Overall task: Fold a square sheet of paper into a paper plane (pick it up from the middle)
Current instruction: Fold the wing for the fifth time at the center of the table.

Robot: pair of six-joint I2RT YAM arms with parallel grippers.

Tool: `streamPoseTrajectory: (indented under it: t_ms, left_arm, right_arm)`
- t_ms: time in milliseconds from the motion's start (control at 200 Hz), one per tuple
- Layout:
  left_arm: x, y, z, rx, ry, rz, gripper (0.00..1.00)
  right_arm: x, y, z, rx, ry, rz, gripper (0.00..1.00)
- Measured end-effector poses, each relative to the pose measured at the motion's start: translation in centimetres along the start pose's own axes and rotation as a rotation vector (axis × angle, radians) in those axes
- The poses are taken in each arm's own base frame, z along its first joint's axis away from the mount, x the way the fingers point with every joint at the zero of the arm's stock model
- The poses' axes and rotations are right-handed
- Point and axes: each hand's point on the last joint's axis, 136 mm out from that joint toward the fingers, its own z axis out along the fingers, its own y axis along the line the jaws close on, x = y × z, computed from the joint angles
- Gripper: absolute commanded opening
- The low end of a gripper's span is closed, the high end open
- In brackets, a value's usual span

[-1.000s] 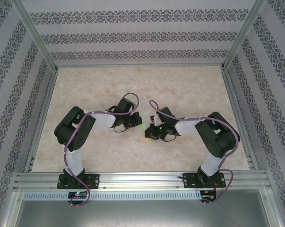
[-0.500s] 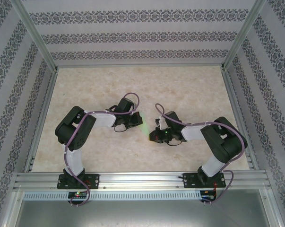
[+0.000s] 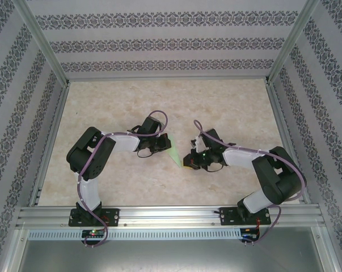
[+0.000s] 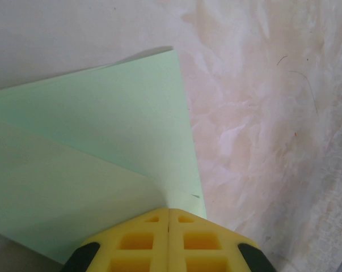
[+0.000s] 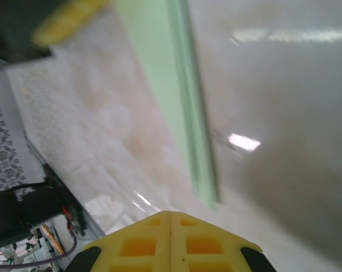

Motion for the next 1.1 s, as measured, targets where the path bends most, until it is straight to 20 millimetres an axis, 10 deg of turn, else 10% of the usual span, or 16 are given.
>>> streamPoseTrajectory:
  t_ms: [165,440,1099]
  left_arm:
    - [0.0,0.0,0.0,0.0,0.0,0.0,0.03]
    - [-0.1,0.0,0.0,0.0,0.001,-0.001,0.04]
    - [-0.1,0.0,0.0,-0.002,0.002,0.01,0.04]
  right_arm:
    - [-3.0,1.9,0.9,-0.038,-0.032,-0.035,0.04]
    - [-1.7,-0.8,4.7,0.023,0.073,0.033,0.04]
    - [2.6,-2.7,2.3,0.01,0.047,0.014,0.06]
